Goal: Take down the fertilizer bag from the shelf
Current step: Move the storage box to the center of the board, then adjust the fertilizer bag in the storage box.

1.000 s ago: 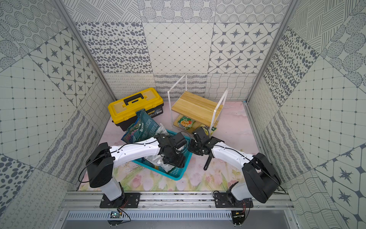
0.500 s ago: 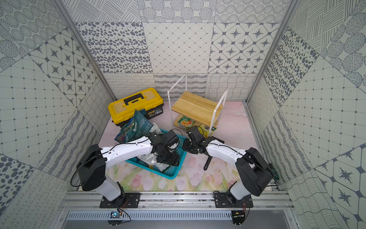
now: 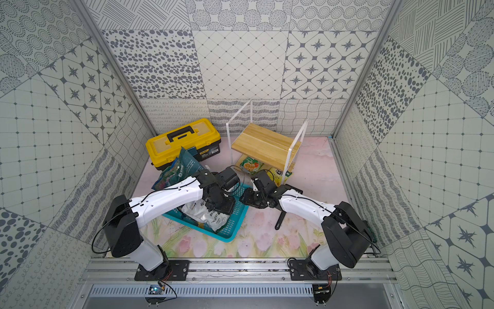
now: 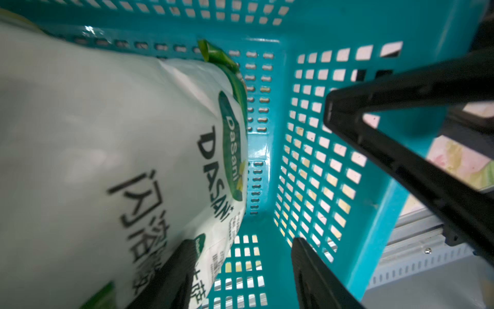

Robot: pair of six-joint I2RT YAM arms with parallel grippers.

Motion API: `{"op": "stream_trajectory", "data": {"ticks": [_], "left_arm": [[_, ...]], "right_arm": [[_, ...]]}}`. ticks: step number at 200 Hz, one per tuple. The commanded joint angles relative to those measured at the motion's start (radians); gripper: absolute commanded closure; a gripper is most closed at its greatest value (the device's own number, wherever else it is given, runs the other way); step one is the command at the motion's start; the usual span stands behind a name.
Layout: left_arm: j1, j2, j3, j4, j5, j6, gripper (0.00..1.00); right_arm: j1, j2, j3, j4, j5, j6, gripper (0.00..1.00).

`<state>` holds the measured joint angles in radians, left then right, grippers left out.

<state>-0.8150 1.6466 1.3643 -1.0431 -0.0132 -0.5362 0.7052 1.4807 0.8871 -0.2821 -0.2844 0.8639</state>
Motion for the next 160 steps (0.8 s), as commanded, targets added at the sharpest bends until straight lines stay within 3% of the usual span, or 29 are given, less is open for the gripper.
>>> {"op": "stream_trajectory", "data": {"ticks": [1, 36, 85, 126, 160], "left_arm": [[-0.011, 0.005, 0.047, -0.105, -0.111, -0.001, 0.43], [-0.048, 0.04, 0.045, -0.054, -0.091, -0.023, 0.51], [-0.064, 0.15, 0.052, -0.002, -0.061, -0.023, 0.54], [-0.058, 0.194, 0.03, 0.029, -0.064, -0.011, 0.55], [-0.037, 0.197, -0.01, 0.038, -0.064, -0.002, 0.32]], "right_arm": [[-0.029, -0.039, -0.009, 0.026, -0.014, -0.026, 0.53], [-0.069, -0.046, -0.006, 0.011, -0.022, -0.048, 0.55], [-0.077, -0.028, -0.004, 0.012, -0.039, -0.053, 0.69], [-0.077, -0.022, -0.011, 0.015, -0.042, -0.057, 0.75], [-0.076, -0.02, -0.016, 0.017, -0.047, -0.061, 0.75]]}}
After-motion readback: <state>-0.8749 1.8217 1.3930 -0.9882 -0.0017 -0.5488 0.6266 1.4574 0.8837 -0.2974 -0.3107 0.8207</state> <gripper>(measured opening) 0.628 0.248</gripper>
